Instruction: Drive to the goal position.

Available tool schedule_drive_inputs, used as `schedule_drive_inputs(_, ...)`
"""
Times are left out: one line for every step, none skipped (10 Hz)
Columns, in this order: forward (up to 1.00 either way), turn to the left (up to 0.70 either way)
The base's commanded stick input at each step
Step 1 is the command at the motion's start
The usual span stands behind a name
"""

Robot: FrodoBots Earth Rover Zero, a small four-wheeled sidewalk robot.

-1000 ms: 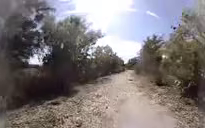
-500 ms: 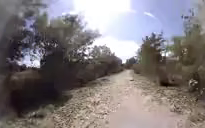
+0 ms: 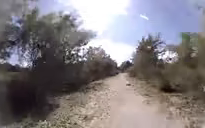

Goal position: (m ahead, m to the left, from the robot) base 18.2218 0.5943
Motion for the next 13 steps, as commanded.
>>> schedule_drive_inputs(0.00, -0.07)
schedule_drive_inputs(0.00, 0.00)
schedule_drive_inputs(0.00, 0.00)
schedule_drive_inputs(0.00, 0.00)
schedule_drive_inputs(0.00, 0.00)
schedule_drive_inputs(0.00, 0.00)
schedule_drive_inputs(0.00, 0.00)
schedule_drive_inputs(0.00, 0.00)
schedule_drive_inputs(0.00, 0.00)
schedule_drive_inputs(0.00, 0.00)
schedule_drive_inputs(0.55, 0.00)
schedule_drive_inputs(0.85, 0.00)
schedule_drive_inputs(0.85, 0.00)
